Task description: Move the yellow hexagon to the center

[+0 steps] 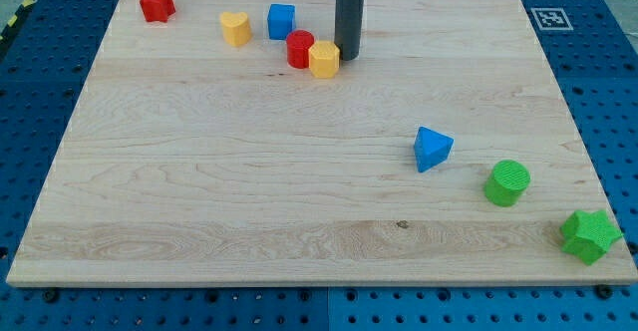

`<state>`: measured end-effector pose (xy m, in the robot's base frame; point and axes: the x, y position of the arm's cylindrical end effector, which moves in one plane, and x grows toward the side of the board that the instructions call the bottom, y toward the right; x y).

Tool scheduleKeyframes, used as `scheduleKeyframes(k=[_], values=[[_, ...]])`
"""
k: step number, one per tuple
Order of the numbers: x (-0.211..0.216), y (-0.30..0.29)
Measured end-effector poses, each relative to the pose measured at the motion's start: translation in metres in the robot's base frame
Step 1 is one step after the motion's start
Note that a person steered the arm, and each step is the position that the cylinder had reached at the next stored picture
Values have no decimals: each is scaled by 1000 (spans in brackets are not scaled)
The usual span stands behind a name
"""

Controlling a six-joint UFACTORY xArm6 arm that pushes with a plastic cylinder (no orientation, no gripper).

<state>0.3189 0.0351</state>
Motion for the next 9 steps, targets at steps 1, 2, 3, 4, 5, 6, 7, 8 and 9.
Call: scheduleKeyframes(k=[1,2,3,4,5,6,7,8,9], values=[[-28,15],[-24,4],[-6,-9],[12,-26],[17,-53],[18,-80],[33,-77],[46,-66],[57,-66]])
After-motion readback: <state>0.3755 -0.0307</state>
